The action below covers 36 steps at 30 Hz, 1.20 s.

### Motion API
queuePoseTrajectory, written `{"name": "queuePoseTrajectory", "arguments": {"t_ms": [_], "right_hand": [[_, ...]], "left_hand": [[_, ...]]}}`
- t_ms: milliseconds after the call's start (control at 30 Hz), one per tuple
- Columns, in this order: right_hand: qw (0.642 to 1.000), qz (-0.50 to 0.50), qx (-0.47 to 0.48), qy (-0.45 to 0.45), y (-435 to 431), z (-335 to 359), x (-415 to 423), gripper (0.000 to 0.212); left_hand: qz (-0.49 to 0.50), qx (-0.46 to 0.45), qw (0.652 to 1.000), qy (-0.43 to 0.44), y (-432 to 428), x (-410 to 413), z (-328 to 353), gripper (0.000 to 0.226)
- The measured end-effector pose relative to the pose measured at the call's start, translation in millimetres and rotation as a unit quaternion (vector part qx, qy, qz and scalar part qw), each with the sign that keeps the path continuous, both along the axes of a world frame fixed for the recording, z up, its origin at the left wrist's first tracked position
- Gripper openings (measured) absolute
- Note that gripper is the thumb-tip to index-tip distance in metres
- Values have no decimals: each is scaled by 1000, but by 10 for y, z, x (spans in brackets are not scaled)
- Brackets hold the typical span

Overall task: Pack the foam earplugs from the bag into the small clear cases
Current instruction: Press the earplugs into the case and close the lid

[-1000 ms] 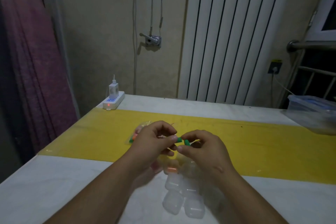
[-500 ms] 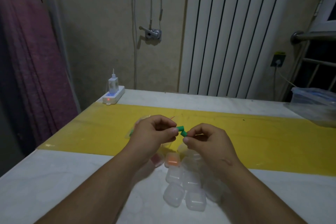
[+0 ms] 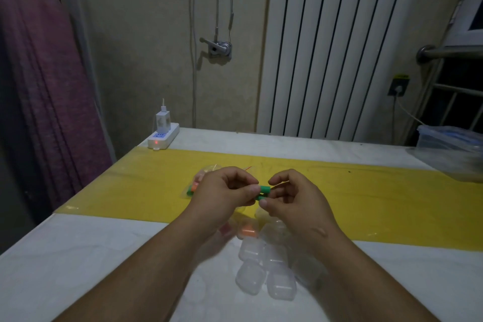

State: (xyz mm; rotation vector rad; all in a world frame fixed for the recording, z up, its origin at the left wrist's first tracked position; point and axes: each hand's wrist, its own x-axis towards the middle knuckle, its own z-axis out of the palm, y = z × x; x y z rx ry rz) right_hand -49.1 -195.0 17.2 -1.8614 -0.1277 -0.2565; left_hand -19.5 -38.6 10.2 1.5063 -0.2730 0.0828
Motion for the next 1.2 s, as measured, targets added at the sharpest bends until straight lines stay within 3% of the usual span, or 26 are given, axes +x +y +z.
{"name": "queuePoseTrajectory", "arguments": {"t_ms": [200, 333, 400, 500, 567, 633, 833, 933, 1067, 1200], "right_hand": [[999, -16, 11, -35, -1, -7, -9, 20], [998, -51, 17, -46, -53, -19, 31, 23], [997, -61, 26, -44, -70, -23, 47, 24], [997, -64, 24, -38, -67, -40, 55, 24], [997, -65, 18, -37, -58, -49, 57, 23], [997, -67, 16, -41, -60, -46, 54, 22], [996, -83, -2, -43, -69, -36, 35, 19], [996, -82, 2, -43, -77, -31, 33, 18], [997, -67, 12, -44, -95, 10, 20, 20], [998, -63, 4, -20, -93, -1, 17, 23]], "left_hand": [[1, 38, 999, -8, 14, -18, 17, 9], [5, 195, 980, -35, 101, -16, 48, 13], [-35, 310, 947, -77, 167, -19, 68, 15], [-101, 469, 870, -112, 209, -46, 92, 13], [-124, 532, 830, -109, 195, -77, 105, 26], [-145, 549, 816, -110, 179, -113, 130, 34], [-189, 529, 818, -121, 205, -129, 133, 30], [-162, 460, 867, -101, 243, -108, 122, 29], [-125, 292, 946, -68, 256, -87, 106, 32], [-86, 211, 972, -51, 212, -82, 83, 32]]}}
